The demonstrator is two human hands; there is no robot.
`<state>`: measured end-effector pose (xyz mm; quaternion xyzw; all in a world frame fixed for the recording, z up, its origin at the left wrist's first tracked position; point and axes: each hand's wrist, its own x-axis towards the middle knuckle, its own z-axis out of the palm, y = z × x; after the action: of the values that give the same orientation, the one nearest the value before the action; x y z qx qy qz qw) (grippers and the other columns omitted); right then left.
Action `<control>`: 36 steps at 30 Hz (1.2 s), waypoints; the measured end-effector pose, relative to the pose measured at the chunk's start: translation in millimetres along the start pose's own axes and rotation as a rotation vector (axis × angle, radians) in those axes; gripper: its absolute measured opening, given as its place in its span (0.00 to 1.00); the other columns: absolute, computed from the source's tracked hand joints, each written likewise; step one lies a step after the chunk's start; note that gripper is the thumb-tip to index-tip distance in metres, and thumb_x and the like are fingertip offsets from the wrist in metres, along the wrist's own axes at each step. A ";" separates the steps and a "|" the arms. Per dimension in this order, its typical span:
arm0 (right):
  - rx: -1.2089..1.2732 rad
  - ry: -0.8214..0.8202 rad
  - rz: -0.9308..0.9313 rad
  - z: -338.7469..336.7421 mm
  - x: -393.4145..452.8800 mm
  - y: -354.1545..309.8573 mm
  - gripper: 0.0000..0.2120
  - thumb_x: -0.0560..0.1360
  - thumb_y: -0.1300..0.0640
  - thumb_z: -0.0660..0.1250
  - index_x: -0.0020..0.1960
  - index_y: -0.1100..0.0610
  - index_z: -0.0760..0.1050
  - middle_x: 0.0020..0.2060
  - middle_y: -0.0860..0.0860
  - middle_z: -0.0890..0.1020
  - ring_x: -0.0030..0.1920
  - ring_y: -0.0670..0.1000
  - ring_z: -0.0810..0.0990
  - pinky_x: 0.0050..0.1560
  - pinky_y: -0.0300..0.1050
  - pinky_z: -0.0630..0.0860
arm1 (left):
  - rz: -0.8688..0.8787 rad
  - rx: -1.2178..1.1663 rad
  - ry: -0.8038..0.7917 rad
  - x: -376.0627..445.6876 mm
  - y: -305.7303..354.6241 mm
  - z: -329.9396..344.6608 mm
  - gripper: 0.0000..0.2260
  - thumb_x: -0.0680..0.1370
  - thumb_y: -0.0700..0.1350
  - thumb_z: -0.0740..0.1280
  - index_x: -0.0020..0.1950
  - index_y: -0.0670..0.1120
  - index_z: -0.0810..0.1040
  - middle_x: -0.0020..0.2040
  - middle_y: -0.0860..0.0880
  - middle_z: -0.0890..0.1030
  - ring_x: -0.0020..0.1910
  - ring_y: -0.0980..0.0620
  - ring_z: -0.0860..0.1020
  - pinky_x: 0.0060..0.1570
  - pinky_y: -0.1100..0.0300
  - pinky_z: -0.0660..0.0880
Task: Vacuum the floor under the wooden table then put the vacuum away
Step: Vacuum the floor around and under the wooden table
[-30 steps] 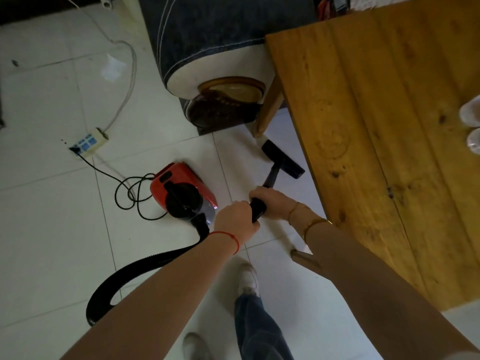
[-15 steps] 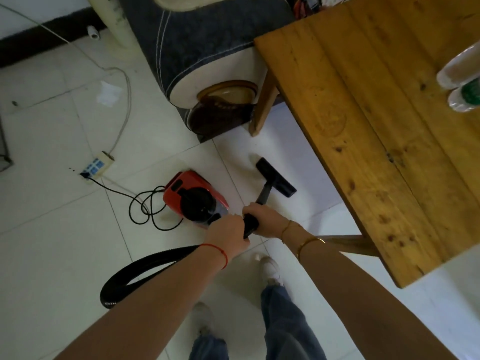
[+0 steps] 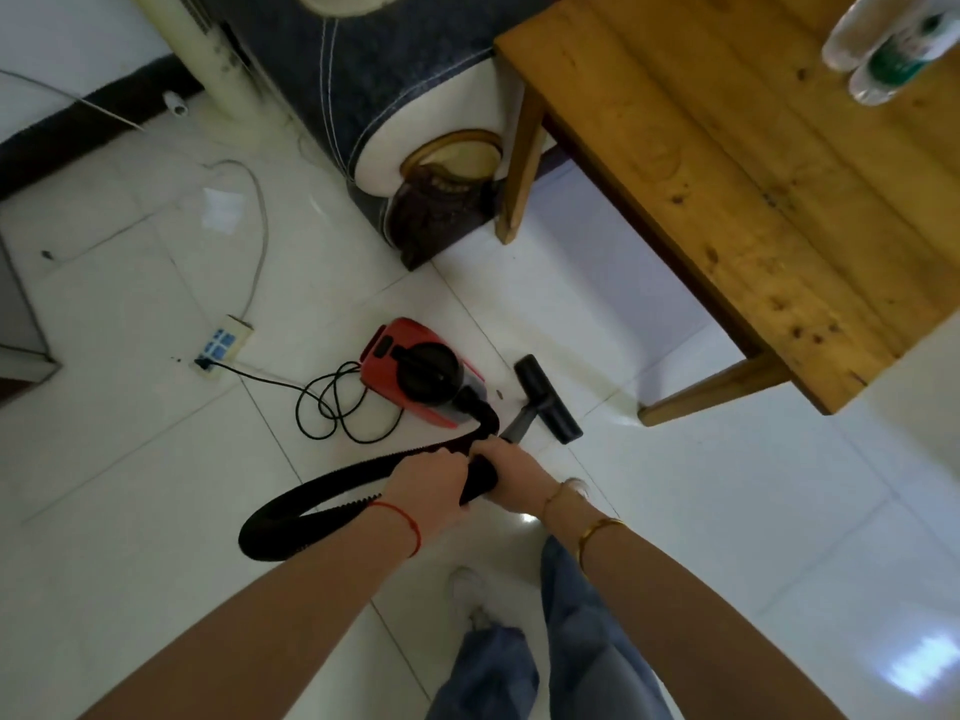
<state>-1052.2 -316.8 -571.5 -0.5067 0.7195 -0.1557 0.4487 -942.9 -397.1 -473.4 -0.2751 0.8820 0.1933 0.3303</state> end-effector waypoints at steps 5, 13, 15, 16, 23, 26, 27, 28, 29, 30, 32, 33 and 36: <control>0.006 0.041 0.015 6.1 -8.0 3.1 0.06 0.73 0.61 0.66 0.49 0.57 0.75 0.49 0.54 0.79 0.49 0.52 0.75 0.53 0.42 0.72 | 0.030 0.046 -0.011 -0.9 3.7 1.8 0.11 0.77 0.48 0.63 0.57 0.46 0.72 0.51 0.48 0.78 0.47 0.49 0.79 0.43 0.57 0.74; -0.039 0.056 0.064 -42.0 0.3 43.9 0.07 0.72 0.62 0.67 0.49 0.57 0.75 0.48 0.54 0.79 0.46 0.50 0.74 0.53 0.40 0.70 | 0.073 -0.014 0.034 45.3 36.9 -17.4 0.10 0.76 0.45 0.62 0.56 0.45 0.73 0.49 0.47 0.79 0.44 0.49 0.79 0.39 0.59 0.71; -0.063 0.034 0.067 -58.8 6.4 60.4 0.07 0.71 0.64 0.67 0.48 0.59 0.75 0.47 0.55 0.80 0.48 0.53 0.75 0.53 0.42 0.70 | 0.064 -0.017 0.035 62.7 49.9 -25.4 0.10 0.76 0.45 0.62 0.56 0.44 0.72 0.50 0.47 0.79 0.45 0.48 0.79 0.39 0.58 0.72; -0.074 0.023 0.071 -66.7 9.3 68.5 0.07 0.71 0.64 0.67 0.48 0.59 0.75 0.47 0.56 0.80 0.49 0.53 0.75 0.52 0.43 0.71 | 0.058 -0.021 0.038 71.4 56.5 -29.4 0.10 0.76 0.45 0.63 0.56 0.44 0.72 0.50 0.47 0.79 0.45 0.48 0.80 0.39 0.59 0.71; -0.119 -0.009 0.127 -119.5 28.1 117.1 0.08 0.71 0.67 0.65 0.48 0.58 0.73 0.46 0.56 0.79 0.48 0.53 0.75 0.50 0.41 0.70 | 0.051 -0.036 0.070 128.1 94.9 -52.9 0.09 0.77 0.45 0.63 0.55 0.44 0.72 0.46 0.49 0.77 0.38 0.51 0.75 0.36 0.61 0.68; -0.133 -0.014 0.145 -133.7 33.0 131.4 0.08 0.71 0.66 0.66 0.48 0.57 0.73 0.46 0.55 0.78 0.48 0.53 0.75 0.49 0.42 0.70 | 0.040 -0.059 0.051 146.4 106.7 -61.3 0.08 0.77 0.44 0.63 0.55 0.44 0.72 0.46 0.49 0.77 0.38 0.52 0.75 0.36 0.62 0.69; -0.134 -0.013 0.151 -137.1 34.2 135.2 0.08 0.71 0.66 0.66 0.48 0.57 0.73 0.46 0.55 0.78 0.48 0.53 0.75 0.50 0.43 0.71 | 0.039 -0.069 0.044 151.5 109.3 -62.8 0.08 0.77 0.44 0.63 0.55 0.44 0.72 0.46 0.49 0.76 0.38 0.51 0.76 0.36 0.62 0.70; -0.135 -0.010 0.156 -140.1 35.1 137.8 0.08 0.71 0.65 0.66 0.47 0.56 0.73 0.45 0.54 0.78 0.47 0.53 0.75 0.50 0.44 0.73 | 0.040 -0.081 0.040 155.8 111.2 -64.2 0.08 0.76 0.44 0.64 0.55 0.44 0.72 0.45 0.49 0.76 0.39 0.51 0.76 0.36 0.62 0.70; -0.135 -0.006 0.162 -142.7 35.2 139.3 0.07 0.71 0.65 0.67 0.47 0.56 0.73 0.45 0.54 0.78 0.47 0.53 0.76 0.51 0.46 0.74 | 0.043 -0.091 0.038 158.9 112.5 -65.2 0.08 0.76 0.44 0.64 0.54 0.44 0.72 0.44 0.49 0.75 0.38 0.52 0.75 0.36 0.62 0.71; -0.134 -0.006 0.168 -144.5 35.2 139.6 0.07 0.71 0.65 0.67 0.46 0.56 0.72 0.45 0.54 0.78 0.47 0.53 0.76 0.51 0.46 0.75 | 0.048 -0.094 0.036 160.3 113.3 -66.5 0.09 0.76 0.44 0.64 0.54 0.44 0.72 0.44 0.50 0.74 0.38 0.52 0.75 0.36 0.62 0.71; -0.129 -0.009 0.177 -145.0 34.7 137.9 0.08 0.71 0.65 0.67 0.46 0.55 0.72 0.45 0.54 0.77 0.47 0.53 0.76 0.51 0.46 0.75 | 0.059 -0.088 0.031 160.1 112.6 -67.3 0.09 0.76 0.44 0.64 0.54 0.44 0.72 0.45 0.49 0.76 0.37 0.53 0.74 0.36 0.62 0.70; -0.123 -0.014 0.181 -143.5 34.4 135.6 0.08 0.71 0.65 0.67 0.46 0.55 0.72 0.45 0.54 0.77 0.47 0.53 0.76 0.51 0.46 0.75 | 0.062 -0.084 0.029 158.5 110.6 -66.9 0.09 0.76 0.44 0.64 0.55 0.44 0.72 0.45 0.49 0.76 0.37 0.53 0.74 0.36 0.62 0.70; -0.105 -0.014 0.178 -135.8 35.6 121.9 0.08 0.71 0.65 0.66 0.47 0.56 0.72 0.47 0.55 0.78 0.48 0.54 0.76 0.51 0.47 0.75 | 0.068 -0.065 0.035 149.2 97.5 -65.6 0.08 0.76 0.44 0.64 0.55 0.44 0.73 0.41 0.50 0.74 0.35 0.54 0.74 0.34 0.63 0.70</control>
<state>-1236.1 -325.6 -597.1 -0.4647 0.7657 -0.0738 0.4386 -1128.0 -409.3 -514.3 -0.2590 0.8897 0.2281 0.2989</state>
